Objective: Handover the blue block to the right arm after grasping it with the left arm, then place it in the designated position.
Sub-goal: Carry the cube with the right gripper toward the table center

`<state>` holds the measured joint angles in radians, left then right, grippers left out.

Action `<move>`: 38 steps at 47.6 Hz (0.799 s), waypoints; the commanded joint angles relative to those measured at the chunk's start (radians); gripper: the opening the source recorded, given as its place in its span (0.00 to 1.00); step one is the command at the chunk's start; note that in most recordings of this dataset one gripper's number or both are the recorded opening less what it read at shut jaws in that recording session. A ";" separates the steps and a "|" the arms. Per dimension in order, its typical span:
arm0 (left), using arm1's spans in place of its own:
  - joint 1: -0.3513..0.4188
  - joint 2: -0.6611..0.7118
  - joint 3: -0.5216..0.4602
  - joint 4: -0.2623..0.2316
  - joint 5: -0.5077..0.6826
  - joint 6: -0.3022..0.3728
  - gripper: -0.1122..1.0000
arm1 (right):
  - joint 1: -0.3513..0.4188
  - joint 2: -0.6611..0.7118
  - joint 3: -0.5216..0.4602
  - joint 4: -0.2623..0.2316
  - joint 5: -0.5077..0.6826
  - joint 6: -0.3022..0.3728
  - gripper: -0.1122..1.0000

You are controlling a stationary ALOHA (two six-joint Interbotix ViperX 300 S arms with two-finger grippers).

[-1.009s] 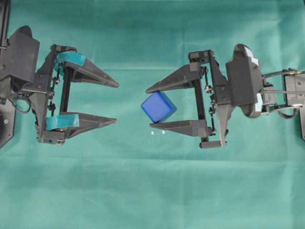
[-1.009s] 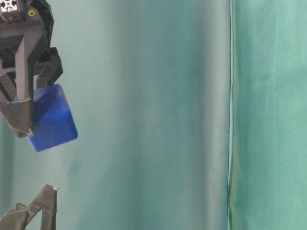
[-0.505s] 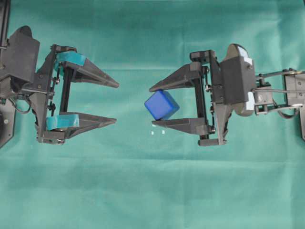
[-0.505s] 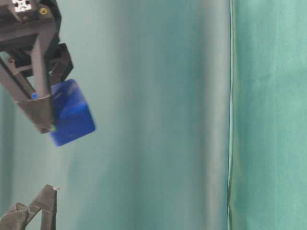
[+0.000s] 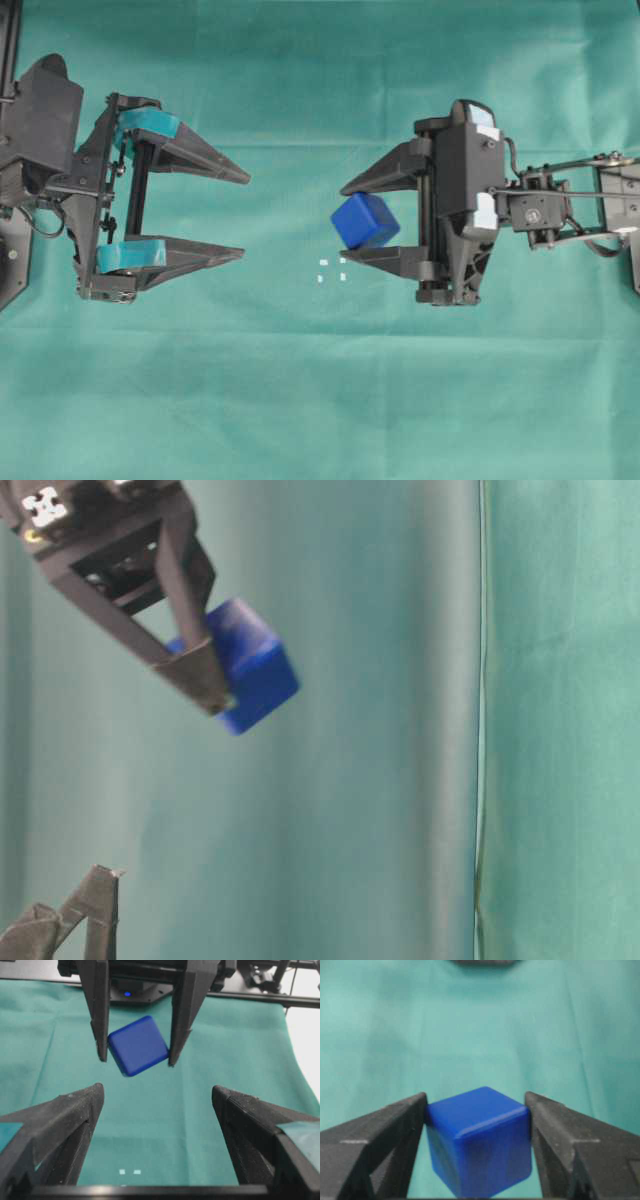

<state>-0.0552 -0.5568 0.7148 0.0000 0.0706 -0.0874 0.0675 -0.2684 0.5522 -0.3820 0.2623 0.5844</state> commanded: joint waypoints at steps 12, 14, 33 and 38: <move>-0.003 -0.005 -0.017 -0.002 -0.005 0.000 1.00 | 0.014 -0.009 -0.031 0.003 0.110 0.049 0.68; -0.003 -0.005 -0.017 -0.002 -0.005 0.000 1.00 | 0.014 -0.009 -0.029 0.005 0.115 0.051 0.68; -0.002 -0.005 -0.017 -0.002 -0.005 0.000 1.00 | 0.015 0.002 -0.029 0.005 0.114 0.051 0.68; -0.003 -0.006 -0.017 -0.002 -0.005 0.000 1.00 | 0.015 0.014 -0.026 0.003 0.112 0.051 0.68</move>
<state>-0.0552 -0.5584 0.7148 -0.0015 0.0706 -0.0874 0.0813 -0.2531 0.5522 -0.3804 0.3789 0.6320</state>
